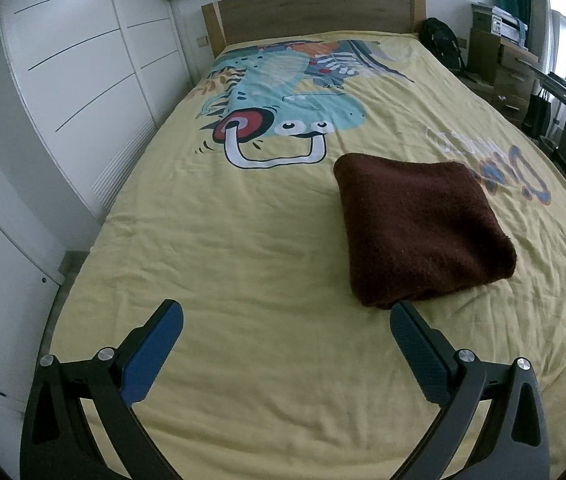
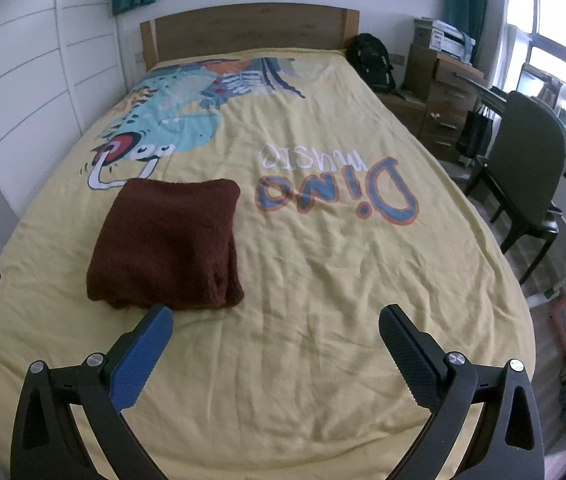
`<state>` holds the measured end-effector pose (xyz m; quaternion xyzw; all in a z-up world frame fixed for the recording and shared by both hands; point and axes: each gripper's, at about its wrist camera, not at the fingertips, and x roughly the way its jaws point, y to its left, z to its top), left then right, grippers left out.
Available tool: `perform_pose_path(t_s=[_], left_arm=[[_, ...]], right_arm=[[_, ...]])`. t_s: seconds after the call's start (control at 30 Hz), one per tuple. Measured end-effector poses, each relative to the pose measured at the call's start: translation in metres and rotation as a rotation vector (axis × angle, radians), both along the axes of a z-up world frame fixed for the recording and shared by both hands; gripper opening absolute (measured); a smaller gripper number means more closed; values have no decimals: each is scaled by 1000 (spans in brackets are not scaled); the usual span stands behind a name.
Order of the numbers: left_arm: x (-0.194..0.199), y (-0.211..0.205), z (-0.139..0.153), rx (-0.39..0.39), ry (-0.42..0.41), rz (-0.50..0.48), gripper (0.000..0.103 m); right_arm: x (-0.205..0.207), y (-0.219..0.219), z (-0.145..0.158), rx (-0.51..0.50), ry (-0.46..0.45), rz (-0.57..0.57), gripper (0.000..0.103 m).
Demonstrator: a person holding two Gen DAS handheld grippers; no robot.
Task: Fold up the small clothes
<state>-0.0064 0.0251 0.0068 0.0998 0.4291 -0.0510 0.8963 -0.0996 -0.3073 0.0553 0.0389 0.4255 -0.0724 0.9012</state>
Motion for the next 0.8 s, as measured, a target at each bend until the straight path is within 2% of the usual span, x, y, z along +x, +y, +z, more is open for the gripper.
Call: perform_pose_path(t_s=[0.2,0.8], left_arm=[[1,-1,-3,21,-3,-5,102],[1,2,-7,8,13,-16,102]], right_arm=[[-1,0,-1,-1,7,0,103],[-7,-1,-7,-1,17,2,103]])
